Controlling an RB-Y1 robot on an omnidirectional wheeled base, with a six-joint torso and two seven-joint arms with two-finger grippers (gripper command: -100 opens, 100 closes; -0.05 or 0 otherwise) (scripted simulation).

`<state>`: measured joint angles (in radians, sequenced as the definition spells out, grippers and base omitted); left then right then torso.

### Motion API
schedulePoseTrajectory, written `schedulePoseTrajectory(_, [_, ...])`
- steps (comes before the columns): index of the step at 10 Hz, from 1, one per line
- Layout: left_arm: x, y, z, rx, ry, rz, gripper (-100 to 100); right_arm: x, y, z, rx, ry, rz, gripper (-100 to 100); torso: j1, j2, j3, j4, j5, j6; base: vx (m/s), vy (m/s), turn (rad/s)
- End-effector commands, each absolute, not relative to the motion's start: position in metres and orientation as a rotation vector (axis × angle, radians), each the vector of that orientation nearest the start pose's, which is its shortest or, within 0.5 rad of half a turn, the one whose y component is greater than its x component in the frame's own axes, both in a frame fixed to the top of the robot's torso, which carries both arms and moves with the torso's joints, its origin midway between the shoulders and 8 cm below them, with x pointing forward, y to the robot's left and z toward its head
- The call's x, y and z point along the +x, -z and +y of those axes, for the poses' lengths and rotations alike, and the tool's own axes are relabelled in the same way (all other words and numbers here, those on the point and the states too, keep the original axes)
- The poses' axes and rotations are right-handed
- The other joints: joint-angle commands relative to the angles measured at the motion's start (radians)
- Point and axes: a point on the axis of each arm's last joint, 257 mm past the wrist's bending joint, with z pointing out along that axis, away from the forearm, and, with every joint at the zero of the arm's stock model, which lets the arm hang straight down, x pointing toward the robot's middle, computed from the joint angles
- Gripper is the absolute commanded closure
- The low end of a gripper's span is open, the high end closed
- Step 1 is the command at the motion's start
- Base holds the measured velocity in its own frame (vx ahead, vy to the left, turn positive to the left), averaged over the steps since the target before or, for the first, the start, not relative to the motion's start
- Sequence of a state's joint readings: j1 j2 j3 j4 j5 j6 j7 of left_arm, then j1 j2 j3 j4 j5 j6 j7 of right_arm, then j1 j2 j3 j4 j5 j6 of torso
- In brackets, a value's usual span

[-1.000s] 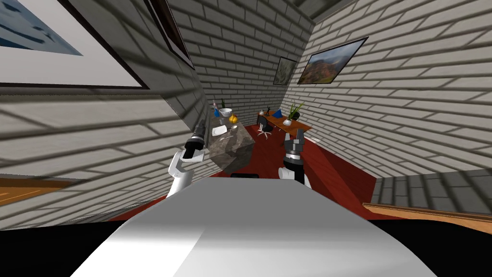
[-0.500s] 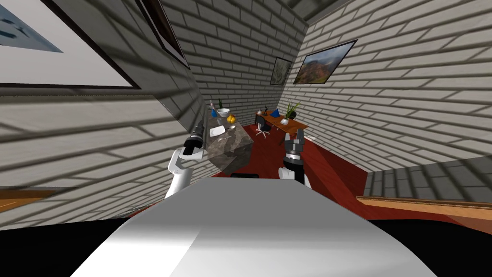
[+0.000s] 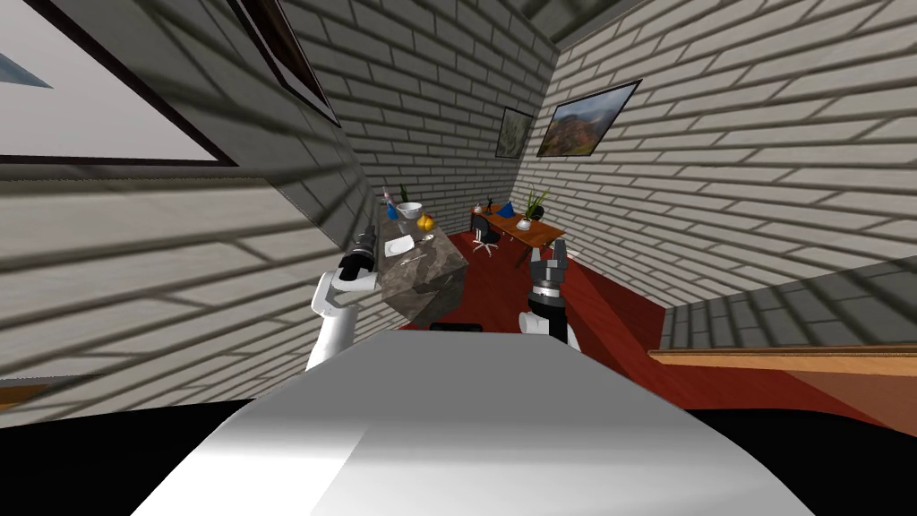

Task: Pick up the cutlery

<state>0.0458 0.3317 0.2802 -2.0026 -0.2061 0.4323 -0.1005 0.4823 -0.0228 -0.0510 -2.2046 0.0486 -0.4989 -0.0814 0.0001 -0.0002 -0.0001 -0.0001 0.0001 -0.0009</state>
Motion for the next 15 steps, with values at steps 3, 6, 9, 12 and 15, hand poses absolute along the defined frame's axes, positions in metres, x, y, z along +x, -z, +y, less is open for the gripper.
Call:
schedulePoseTrajectory(3, [0.498,0.082,0.478,-1.005,0.407,1.211,-100,0.358,0.003,-0.291,0.688,-1.288,0.675,0,0.000,0.000,0.000,0.000,0.000,0.001,0.002,-0.001,-0.080])
schedulePoseTrajectory(6, [0.498,0.091,0.500,-1.075,0.349,1.219,-100,0.358,0.003,-0.291,0.688,-1.288,0.675,0,0.000,0.000,0.000,0.000,0.000,0.001,0.003,0.000,-0.085])
schedulePoseTrajectory(9, [0.494,0.102,0.522,-1.160,0.289,1.229,-100,0.358,0.003,-0.291,0.688,-1.288,0.675,0,0.000,0.000,0.000,0.000,0.000,0.001,0.004,0.000,-0.081])
schedulePoseTrajectory(12, [0.488,0.112,0.542,-1.239,0.238,1.231,-100,0.358,0.003,-0.292,0.688,-1.288,0.675,0,0.000,-0.001,0.000,0.000,0.000,0.000,0.008,0.000,-0.070])
schedulePoseTrajectory(15, [0.481,0.123,0.560,-1.321,0.192,1.230,-100,0.358,0.003,-0.292,0.688,-1.288,0.675,0,0.000,-0.001,0.000,0.000,0.000,0.000,0.009,0.001,-0.079])
